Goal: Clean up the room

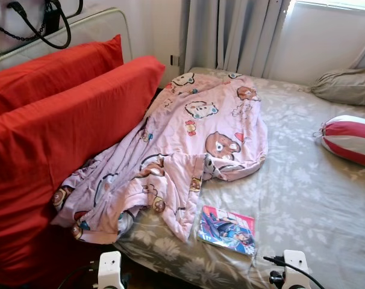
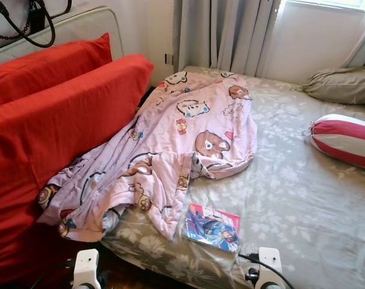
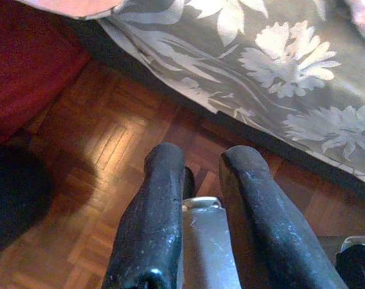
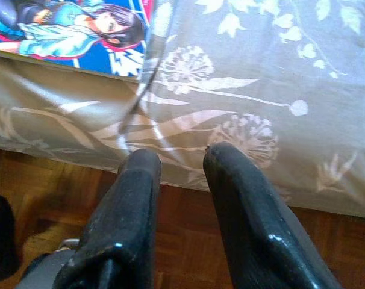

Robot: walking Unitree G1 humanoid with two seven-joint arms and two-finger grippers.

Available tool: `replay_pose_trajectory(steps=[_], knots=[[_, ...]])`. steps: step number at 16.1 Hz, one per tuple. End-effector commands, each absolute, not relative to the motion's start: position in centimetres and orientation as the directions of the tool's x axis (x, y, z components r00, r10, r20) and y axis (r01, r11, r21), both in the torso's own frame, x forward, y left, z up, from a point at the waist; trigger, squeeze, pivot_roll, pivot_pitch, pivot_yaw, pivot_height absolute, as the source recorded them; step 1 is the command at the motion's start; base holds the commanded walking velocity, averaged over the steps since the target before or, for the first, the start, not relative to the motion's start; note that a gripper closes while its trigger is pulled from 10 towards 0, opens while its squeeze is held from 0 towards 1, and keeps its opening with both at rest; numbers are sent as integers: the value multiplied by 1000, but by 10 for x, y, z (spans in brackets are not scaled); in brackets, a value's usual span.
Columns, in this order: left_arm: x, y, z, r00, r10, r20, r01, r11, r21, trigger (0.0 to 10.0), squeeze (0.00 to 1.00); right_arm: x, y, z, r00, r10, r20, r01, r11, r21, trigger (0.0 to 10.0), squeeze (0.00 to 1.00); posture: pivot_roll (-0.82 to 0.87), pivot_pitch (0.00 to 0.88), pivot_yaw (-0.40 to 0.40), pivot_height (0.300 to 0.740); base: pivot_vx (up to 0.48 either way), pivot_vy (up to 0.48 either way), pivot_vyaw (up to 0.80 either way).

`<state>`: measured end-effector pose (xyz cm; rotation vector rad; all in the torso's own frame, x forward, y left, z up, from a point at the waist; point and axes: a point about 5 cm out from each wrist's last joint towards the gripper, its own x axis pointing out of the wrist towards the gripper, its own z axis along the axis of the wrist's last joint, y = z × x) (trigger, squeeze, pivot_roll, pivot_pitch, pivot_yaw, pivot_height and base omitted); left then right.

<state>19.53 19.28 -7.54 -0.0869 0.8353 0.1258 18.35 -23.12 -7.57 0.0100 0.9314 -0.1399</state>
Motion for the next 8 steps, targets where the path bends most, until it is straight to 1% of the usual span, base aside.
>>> replay_pose_trajectory(steps=[1, 3, 5, 8], knots=[[190, 193, -78, 654, 80, -752, -156, 987, -30, 10000, 0, 181, -239, -75, 579, -128, -805, 120, 990, -71, 10000, 0, 134, 0, -125, 740, 0, -379, 0], [194, 197, -75, 667, 87, -740, -156, 987, -24, 10000, 0, 181, -239, -75, 581, -122, -805, 111, 991, -70, 10000, 0, 143, 0, -120, 740, 0, 0, 0], [205, 194, -70, 677, 85, -731, -137, 990, -12, 10000, 0, 180, -238, -76, 581, -113, -806, 106, 992, -63, 10000, 0, 130, 0, -110, 740, 0, 0, 0], [207, 192, -69, 689, 81, -720, -133, 991, -15, 10000, 0, 178, -237, -77, 578, -116, -808, 113, 992, -62, 10000, 0, 87, 0, -77, 740, 0, 0, 0]])
